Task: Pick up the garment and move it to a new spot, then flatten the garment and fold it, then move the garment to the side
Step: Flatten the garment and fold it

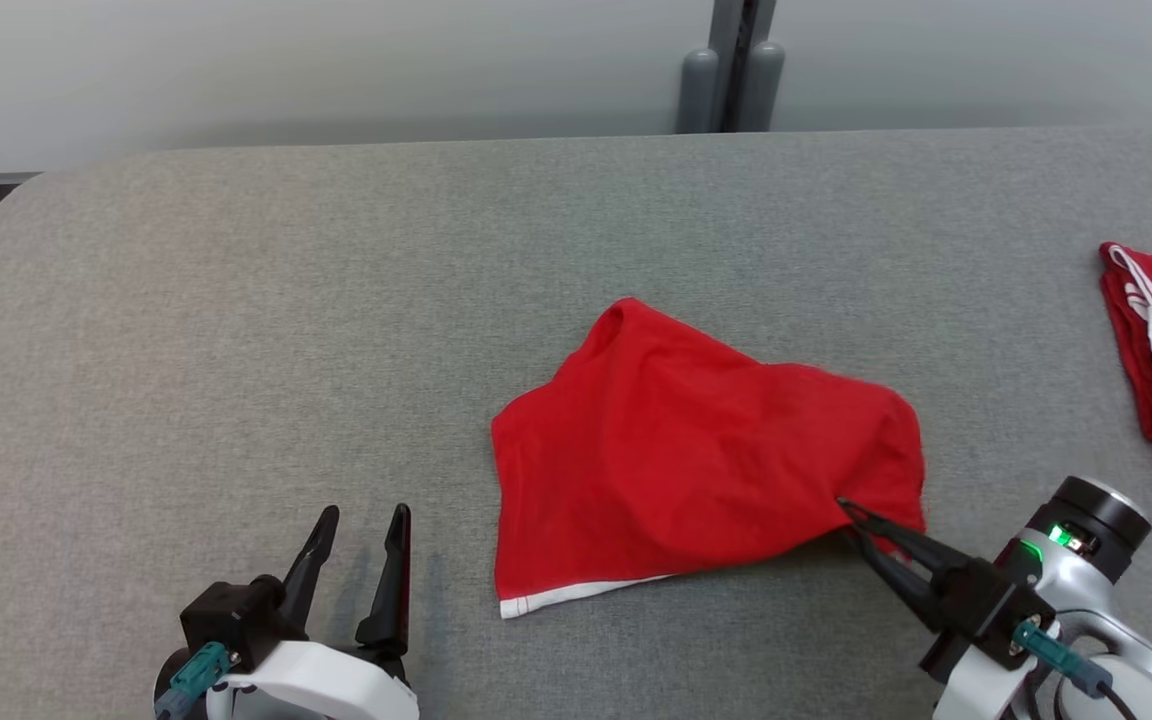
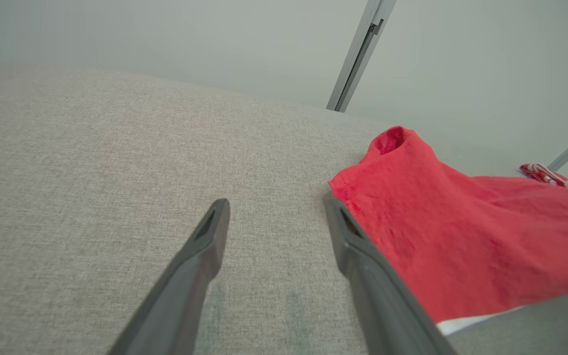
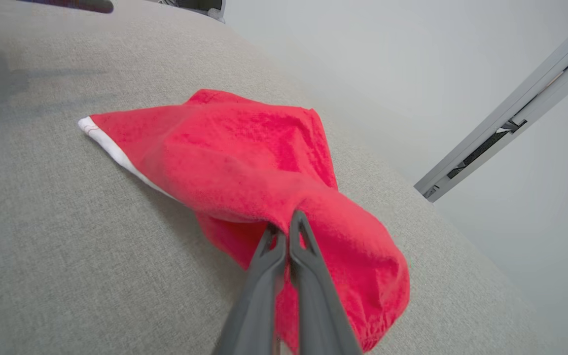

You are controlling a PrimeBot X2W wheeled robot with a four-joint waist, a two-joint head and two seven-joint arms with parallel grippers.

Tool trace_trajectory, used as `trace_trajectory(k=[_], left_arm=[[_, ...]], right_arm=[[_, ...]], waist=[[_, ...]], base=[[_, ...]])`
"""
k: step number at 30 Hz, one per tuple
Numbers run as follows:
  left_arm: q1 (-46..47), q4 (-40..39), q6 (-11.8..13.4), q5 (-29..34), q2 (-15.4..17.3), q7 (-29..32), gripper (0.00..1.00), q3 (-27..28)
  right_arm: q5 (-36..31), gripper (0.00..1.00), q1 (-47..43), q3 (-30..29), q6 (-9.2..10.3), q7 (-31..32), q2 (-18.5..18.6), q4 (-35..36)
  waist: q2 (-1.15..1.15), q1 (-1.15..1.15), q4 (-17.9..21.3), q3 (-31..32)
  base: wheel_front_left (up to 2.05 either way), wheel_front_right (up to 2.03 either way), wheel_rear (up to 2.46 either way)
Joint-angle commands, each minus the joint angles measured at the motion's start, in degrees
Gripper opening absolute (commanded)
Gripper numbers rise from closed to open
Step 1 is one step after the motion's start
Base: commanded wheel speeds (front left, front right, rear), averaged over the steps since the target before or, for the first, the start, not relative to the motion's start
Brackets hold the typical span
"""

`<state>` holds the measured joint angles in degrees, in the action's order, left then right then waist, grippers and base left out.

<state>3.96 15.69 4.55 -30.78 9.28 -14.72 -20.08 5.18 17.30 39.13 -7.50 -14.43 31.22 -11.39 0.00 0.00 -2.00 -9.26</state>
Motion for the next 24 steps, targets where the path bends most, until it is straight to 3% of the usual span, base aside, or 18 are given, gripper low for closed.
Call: trace_trajectory(k=[1,6,9,17,24], left_arm=[[-0.26,-0.20,0.14,-0.05,0.31,-0.22,1.00,0.32],[0.46,-0.37,-0.03,0.00,0.25,-0.31,1.00,0.30],[1.33,-0.19,-0.43,0.14,0.07,-0.35,1.00,0.05],[3.16,0.48,-1.01,0.38,-0.73,-0.37,1.00,-0.59],[4.62,1.43,-1.70,0.68,-1.86,-0.44,1.00,-1.21]], right_arm=[[0.66,0.00,-0.94,0.17,0.01,1.17,0.87,2.77],[2.44,0.00,-0.40,-0.99,0.01,5.54,2.12,10.01],[3.42,0.00,2.12,-1.29,0.01,7.38,2.05,9.90],[9.64,0.00,14.28,3.61,0.01,10.38,0.22,-1.97],[19.23,0.00,26.20,12.32,0.01,11.39,-0.62,-16.34]], waist=[[0.00,0.00,0.65,-0.01],[0.00,0.00,0.91,-0.53],[0.00,0.00,0.26,-1.15],[0.00,0.00,-2.97,-3.14],[0.00,0.00,-7.20,-5.14]], base=[[0.00,0.00,0.00],[0.00,0.00,0.00],[0.00,0.00,0.00],[0.00,0.00,0.00],[0.00,0.00,0.00]])
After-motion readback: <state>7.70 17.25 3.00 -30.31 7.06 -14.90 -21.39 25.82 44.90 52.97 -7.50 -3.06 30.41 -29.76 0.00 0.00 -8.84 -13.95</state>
